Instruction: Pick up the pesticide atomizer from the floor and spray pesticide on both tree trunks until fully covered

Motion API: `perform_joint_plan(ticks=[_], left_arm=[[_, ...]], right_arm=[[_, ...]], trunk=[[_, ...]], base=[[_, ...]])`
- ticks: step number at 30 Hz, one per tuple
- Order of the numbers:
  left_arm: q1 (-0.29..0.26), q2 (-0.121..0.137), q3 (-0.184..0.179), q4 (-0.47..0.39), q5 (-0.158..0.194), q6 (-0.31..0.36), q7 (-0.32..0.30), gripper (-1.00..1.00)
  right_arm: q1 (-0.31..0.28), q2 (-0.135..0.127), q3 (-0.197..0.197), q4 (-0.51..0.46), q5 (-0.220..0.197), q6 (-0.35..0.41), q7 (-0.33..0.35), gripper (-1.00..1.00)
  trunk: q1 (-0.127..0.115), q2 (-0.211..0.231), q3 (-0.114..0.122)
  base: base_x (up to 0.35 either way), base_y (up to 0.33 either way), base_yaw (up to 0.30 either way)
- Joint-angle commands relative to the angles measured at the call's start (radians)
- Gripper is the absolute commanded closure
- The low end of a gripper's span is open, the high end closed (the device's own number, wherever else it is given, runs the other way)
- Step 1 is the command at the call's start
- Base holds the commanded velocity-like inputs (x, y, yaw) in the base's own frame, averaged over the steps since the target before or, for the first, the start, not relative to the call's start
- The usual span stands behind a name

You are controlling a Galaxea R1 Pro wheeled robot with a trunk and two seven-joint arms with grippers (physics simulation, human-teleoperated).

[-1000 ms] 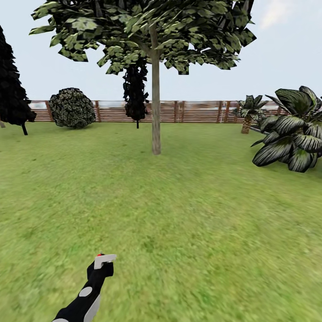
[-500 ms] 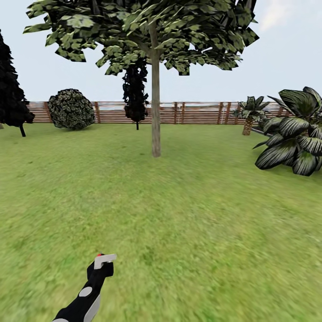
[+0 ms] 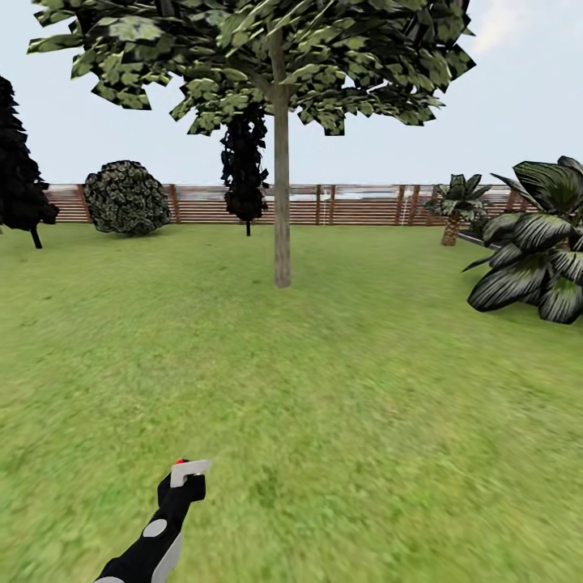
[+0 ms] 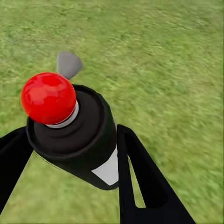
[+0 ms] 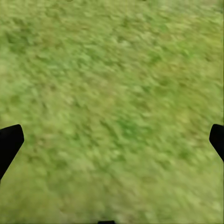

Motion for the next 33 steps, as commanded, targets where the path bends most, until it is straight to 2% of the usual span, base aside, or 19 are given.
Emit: perform_joint_plan(ticks=[1, 33], left_arm=[[-0.001, -0.001, 0.004, 0.001, 0.002, -0.003, -0.001, 1.0], [-0.001, -0.001, 0.004, 0.0, 0.002, -0.003, -0.001, 1.0]], right_arm=[[-0.001, 0.0, -0.005, 0.001, 0.01, -0.003, -0.005, -1.0], [-0.001, 0.0, -0.005, 0.001, 0.01, -0.003, -0.005, -1.0]], trunk=[[0.001, -0.002, -0.002], [0.001, -0.002, -0.002]], base=[[0.35, 0.0, 0.0], [0.35, 0.0, 0.0]])
